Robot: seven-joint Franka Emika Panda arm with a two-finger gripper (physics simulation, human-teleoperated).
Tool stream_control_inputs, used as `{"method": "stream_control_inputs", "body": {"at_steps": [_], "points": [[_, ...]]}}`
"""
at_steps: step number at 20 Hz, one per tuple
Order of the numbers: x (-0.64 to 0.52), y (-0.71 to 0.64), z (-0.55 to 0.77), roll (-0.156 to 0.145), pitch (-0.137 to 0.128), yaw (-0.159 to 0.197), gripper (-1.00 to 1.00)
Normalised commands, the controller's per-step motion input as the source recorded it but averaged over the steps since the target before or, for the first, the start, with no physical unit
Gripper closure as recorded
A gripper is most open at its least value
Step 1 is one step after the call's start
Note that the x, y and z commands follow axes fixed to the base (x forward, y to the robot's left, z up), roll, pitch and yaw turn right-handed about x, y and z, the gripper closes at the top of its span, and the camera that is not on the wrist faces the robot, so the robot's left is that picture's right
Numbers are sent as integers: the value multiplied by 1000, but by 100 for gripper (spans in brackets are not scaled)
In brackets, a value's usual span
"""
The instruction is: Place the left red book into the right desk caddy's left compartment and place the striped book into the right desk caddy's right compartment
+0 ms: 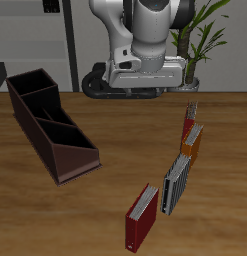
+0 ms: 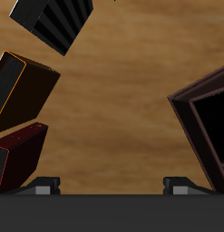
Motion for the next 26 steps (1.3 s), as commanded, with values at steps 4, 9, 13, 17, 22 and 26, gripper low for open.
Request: {"method": "stream_control_inputs", "body": {"at_steps": [4,9,13,17,22,26], "points": [[-5,210,-46,25,13,-10,-100],[-7,41,-44,18,0,8,-100],[-61,-6,24,-27,-22,-25,-100],[-204,293,-16,-4,-59,-9,-100],[-214,378,-48,-31,-61,-7,-100],[-260,373,-62,1,-56,-27,-100]]}}
